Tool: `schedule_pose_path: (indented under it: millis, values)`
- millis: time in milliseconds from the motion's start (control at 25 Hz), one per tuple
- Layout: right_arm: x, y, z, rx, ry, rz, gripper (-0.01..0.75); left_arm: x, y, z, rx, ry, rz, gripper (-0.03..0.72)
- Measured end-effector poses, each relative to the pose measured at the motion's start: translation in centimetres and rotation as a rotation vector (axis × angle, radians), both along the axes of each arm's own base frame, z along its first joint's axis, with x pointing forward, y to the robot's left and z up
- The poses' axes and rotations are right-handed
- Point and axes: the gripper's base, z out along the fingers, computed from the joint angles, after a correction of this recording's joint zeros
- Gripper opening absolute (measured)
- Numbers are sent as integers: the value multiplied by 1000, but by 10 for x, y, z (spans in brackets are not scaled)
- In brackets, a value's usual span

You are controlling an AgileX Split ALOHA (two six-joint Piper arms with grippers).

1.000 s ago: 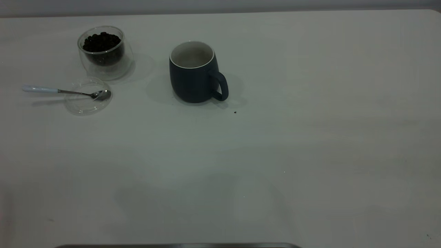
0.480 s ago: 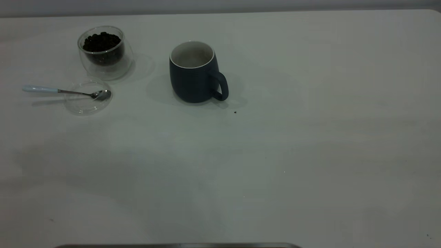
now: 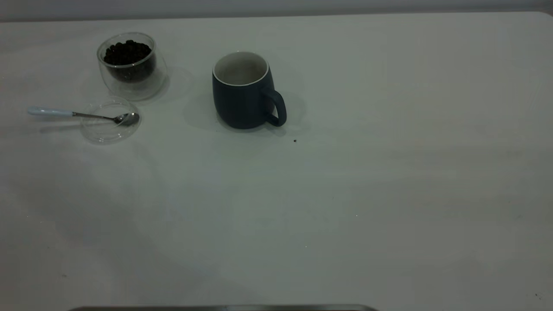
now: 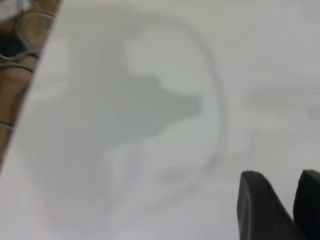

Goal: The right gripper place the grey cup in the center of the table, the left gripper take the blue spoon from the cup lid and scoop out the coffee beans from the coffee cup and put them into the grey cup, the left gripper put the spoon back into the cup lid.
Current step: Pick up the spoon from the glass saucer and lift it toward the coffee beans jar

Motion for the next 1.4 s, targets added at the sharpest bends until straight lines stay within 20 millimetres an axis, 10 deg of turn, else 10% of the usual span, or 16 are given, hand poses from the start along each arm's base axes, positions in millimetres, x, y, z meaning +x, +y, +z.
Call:
schedule_pose_path:
  millis: [440,880,1400]
  values:
    - [0,0,0,0,0,0,364,27,-4,-105,-387,-101,-235,241]
    - [0,0,0,0,1,0,364,43,-8,-105,-430,-322,-251,533]
    - [0,0,0,0,1,0,364,42,-10,-104,-428,-350,-315,594]
